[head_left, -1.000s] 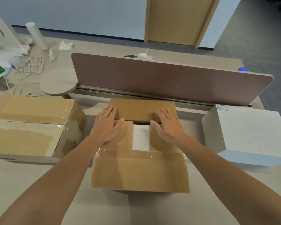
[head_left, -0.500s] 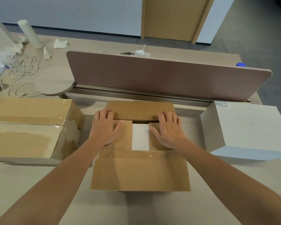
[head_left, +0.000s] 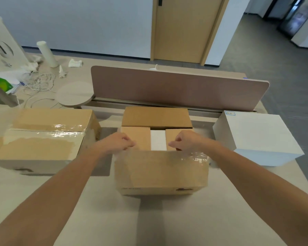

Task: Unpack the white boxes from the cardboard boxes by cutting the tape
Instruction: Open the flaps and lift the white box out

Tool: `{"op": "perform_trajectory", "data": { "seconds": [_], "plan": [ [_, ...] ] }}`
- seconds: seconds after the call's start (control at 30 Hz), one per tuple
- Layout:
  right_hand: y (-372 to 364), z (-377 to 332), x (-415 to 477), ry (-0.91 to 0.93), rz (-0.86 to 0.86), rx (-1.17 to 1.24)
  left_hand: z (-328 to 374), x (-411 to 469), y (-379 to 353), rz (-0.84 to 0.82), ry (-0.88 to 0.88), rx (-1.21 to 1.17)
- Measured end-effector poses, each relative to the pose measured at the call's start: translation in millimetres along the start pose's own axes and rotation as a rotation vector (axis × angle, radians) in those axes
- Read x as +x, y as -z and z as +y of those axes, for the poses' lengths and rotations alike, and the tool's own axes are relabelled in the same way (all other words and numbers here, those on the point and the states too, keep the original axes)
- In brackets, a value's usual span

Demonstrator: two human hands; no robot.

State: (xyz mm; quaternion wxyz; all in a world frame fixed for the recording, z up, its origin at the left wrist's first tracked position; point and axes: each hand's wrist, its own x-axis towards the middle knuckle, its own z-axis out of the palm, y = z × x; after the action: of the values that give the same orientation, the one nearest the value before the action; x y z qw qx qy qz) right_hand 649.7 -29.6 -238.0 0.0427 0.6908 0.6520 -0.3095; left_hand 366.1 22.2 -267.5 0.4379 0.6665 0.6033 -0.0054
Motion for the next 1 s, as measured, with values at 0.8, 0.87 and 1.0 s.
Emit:
{"op": "perform_trajectory", "data": {
  "seconds": [0.8,0.87,1.0],
  "plan": [
    [-92,7,-76,0.008,-0.097,-0.593,-5,-47,-34,-0.335,-0.144,0.699],
    [-89,7,-74,0.016,-0.14,-0.595,-2,-46,-29,-0.363,-0.093,0.64],
    [-66,8,-66,-0.006,-0.312,-0.338,10,-35,-27,-0.165,-0.101,0.505]
  ]
}}
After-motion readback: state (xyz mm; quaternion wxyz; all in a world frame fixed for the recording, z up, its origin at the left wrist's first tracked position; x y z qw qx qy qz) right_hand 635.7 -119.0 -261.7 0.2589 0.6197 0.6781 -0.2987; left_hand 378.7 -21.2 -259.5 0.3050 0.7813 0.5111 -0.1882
